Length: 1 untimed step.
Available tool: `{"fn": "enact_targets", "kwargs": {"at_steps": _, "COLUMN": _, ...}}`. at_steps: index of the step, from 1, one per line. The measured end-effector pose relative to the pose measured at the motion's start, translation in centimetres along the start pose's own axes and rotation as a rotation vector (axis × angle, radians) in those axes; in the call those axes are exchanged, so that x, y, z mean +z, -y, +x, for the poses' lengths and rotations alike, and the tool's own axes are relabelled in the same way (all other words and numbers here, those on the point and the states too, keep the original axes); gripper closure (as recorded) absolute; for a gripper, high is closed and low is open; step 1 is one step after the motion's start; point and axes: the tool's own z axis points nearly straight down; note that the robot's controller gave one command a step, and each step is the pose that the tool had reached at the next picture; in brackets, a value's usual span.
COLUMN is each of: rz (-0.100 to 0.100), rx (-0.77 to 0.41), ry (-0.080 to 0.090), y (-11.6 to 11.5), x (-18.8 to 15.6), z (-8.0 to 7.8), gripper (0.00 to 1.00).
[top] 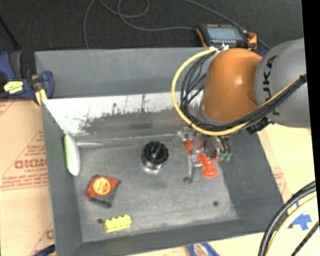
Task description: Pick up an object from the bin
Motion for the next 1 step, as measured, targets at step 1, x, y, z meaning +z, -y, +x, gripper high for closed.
{"fn": "enact_targets", "kwargs": {"at_steps": 1, "rz": 0.0, "rx": 0.0, "ry": 0.008, "y": 0.0, "x": -0.48, "z": -0.15, "gripper": 0.0}}
